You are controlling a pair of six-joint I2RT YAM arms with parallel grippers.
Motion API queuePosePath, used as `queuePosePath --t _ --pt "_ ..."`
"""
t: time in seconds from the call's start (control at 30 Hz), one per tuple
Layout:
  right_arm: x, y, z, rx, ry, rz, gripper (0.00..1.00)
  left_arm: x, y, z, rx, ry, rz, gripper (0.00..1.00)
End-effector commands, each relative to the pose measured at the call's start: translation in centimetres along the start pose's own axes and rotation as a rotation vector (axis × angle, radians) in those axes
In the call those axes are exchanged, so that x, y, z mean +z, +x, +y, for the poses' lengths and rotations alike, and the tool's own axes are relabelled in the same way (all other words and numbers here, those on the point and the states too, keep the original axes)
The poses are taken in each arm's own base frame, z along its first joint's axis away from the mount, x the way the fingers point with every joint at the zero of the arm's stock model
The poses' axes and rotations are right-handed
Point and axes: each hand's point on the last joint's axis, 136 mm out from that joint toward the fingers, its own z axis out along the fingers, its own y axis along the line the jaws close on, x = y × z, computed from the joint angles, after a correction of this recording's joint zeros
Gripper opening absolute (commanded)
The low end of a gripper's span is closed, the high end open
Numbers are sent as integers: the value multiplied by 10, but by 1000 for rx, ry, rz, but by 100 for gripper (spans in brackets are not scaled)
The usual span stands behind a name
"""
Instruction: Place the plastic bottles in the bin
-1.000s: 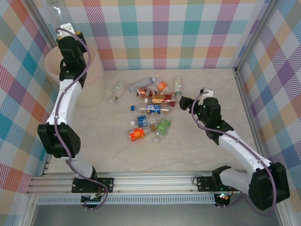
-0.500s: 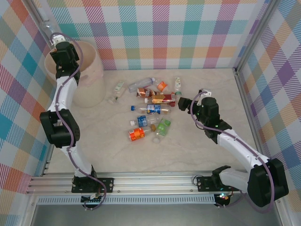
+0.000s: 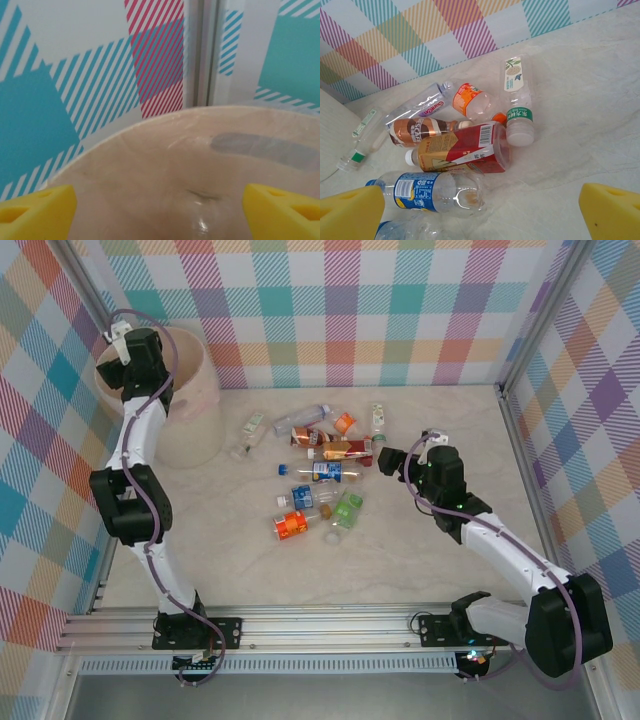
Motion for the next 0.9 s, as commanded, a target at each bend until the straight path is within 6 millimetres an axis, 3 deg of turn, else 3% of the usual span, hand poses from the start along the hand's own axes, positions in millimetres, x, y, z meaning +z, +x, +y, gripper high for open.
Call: queuePosePath --t 0.0,0.13,0.37,0.5,0.73,0.87 --pt "-2 -14 6 21 -2 -22 100 -4 -11 14 -54 -42 20 89" --pt "1 -11 2 47 19 -5 100 -15 -15 10 -97 13 72 93" --pt "12 0 -5 96 75 70 100 -51 -38 -21 -216 260 163 99" --pt "19 8 -12 125 114 108 100 -87 -50 -42 -256 416 190 100" --pt "27 16 -22 141 147 143 100 -150 -44 -81 -307 649 262 100" --pt "35 23 -32 151 182 208 100 -207 -38 -111 -330 882 357 100"
